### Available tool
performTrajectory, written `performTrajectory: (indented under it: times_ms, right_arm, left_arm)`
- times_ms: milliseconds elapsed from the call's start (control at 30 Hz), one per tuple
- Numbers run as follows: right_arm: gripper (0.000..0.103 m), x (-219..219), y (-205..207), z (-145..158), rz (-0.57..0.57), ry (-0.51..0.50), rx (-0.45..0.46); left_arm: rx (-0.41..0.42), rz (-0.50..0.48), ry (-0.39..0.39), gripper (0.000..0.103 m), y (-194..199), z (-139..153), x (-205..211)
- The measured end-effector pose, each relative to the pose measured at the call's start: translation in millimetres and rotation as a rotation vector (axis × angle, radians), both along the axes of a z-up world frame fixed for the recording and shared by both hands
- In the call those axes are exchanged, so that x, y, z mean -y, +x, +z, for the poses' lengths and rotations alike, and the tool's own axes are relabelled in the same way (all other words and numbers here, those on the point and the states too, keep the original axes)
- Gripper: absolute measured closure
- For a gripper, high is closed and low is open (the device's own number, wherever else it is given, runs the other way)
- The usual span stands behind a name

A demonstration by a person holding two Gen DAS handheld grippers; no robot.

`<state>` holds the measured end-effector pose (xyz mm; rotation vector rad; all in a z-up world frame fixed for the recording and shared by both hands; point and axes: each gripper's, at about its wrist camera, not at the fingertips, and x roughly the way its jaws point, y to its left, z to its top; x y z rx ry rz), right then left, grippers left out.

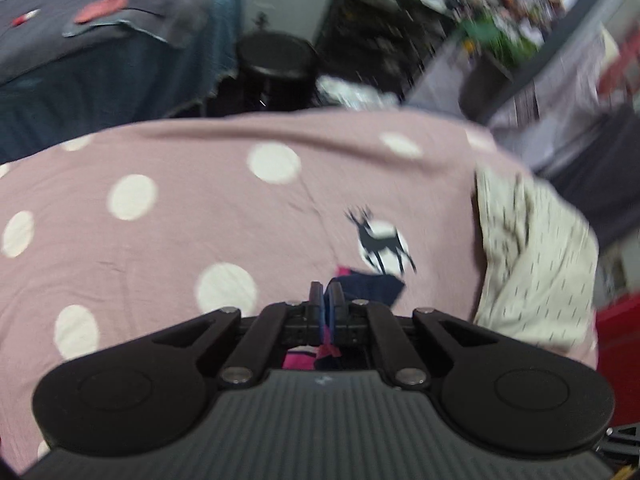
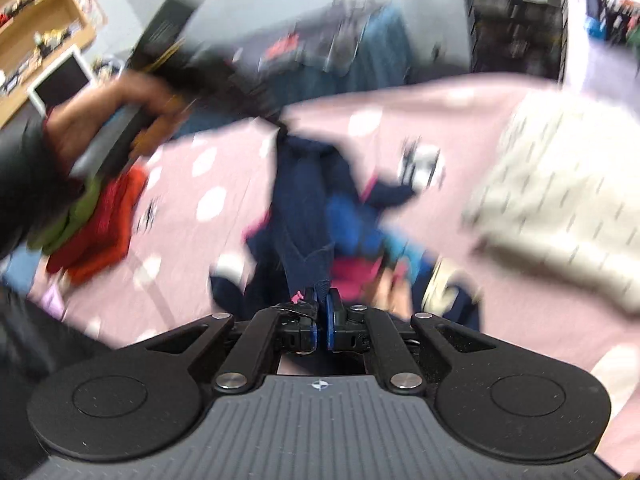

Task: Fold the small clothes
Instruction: 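Raise the shirt high with both grippers and shake it out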

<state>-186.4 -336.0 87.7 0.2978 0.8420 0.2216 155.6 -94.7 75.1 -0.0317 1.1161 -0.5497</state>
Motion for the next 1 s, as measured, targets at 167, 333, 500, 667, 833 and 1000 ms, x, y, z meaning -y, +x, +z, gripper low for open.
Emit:
performTrajectory:
  times_ms: [167,333,500,667,833,1000]
  right_arm:
    - [0.095,5,33,62,-0.082,-0.088,0.213]
    - [0.095,-11,70,104,0.003,-0.167,0.320]
    - [0.095,-23,49,99,0.142,-0.111,0.257]
    - [0.095,-51,19,91,0.271,-0.110,0.181]
    - [0.095,-56,9,90,0.208,-0.050,0.157]
    - [0.095,-63,1,99,0.191,-0.023,0.187]
  left_arm:
    - [0.155,0.211,-0.075,0.103,18,71,-85]
    - [0.216,0.156,0.001,0.032,10,86,-101]
    - [0.057,0.017,-0.007,0.015,-16,33,-66]
    - [0.007,-0.151,0.031,0.017,-29,3,4]
    - [0.072,-0.402,0.324,0.023,-47,-22,85]
    - [0.202,-0.349,0.525,0.053,-36,-64,127]
